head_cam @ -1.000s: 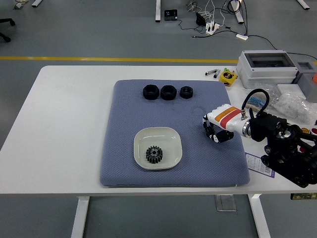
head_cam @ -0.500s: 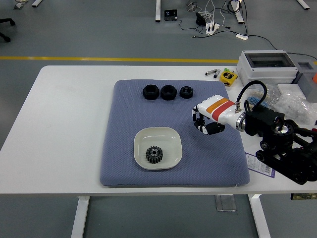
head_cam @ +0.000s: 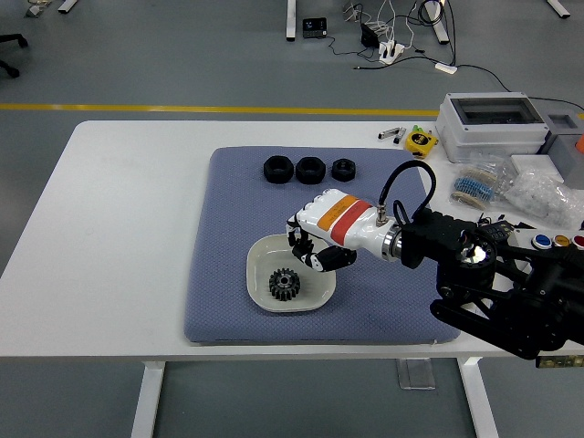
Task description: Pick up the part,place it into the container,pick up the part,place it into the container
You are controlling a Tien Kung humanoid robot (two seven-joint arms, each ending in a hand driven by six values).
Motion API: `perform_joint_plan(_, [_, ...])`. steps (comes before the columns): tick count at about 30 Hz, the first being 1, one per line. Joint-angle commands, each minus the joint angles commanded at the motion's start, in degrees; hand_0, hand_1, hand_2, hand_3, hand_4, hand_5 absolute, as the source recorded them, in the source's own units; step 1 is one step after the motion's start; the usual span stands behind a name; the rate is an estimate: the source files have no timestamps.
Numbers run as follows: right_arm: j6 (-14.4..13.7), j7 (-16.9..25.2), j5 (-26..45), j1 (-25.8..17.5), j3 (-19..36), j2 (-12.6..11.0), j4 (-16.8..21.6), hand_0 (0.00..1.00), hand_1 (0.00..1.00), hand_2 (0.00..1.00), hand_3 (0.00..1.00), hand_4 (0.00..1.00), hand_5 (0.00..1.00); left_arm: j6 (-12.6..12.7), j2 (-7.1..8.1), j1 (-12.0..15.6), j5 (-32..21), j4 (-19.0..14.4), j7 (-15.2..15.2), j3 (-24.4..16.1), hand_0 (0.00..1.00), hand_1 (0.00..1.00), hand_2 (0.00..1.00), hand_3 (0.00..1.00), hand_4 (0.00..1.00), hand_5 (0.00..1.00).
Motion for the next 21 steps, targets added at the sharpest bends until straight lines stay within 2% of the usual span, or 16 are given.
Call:
perform_joint_plan(5, [0.39,-0.45,1.12,0.28,-1.75,2.39,-2.7,0.184,0.381,0.449,0.477,0.393,0.163,0.06,0.08,-0.09,-0.16,0.0,-0.06,0.03,0.709,0.621,0.647,0.565,0.618,0.694])
perform_joint_plan(6, [0.68,-0.77,1.46,0.27,-1.94,2.72,-3.22,0.203,0.39,0.459,0.497,0.425,0.139,0.08,0.09,-0.11,-0.19,0.0,-0.06,0.03,0.709,0.617,0.646,0.565,0.618,0.694])
perform_joint_plan(11, [0.71,-1.93,2.33,0.13,-3.12,3.97,-4.57,0.203,0.39,0.459,0.497,0.425,0.139,0.13,0.14,-0.15,-0.12,0.0,-0.06,-0.02,0.709,0.617,0.646,0.565,0.618,0.694])
perform_joint_plan(12, [0.64,-2.02,2.41,0.11,-3.41,4.26,-4.68,0.195,0.386,0.459,0.522,0.483,0.093,0.14,0.14,-0.16,-0.02,0.0,-0.02,-0.05,0.709,0.616,0.645,0.565,0.618,0.694])
perform_joint_plan(17, [0.37,-2.27,2.55,0.16,-3.9,4.73,-4.52,0.195,0.386,0.459,0.522,0.483,0.093,0.15,0.12,-0.18,0.42,0.0,0.08,-0.29,0.709,0.616,0.645,0.565,0.618,0.694])
perform_joint_plan(18, [0.42,-2.32,2.6,0.2,-3.91,4.7,-4.48,0.192,0.382,0.47,0.565,0.532,0.091,0.15,0.12,-0.18,0.41,0.0,0.08,-0.28,0.709,0.614,0.645,0.565,0.618,0.694])
perform_joint_plan(21, [0.68,-2.24,2.84,0.27,-3.97,4.62,-4.34,0.192,0.382,0.47,0.565,0.532,0.091,0.16,0.13,-0.15,0.4,0.0,0.08,-0.35,0.709,0.614,0.645,0.565,0.618,0.694])
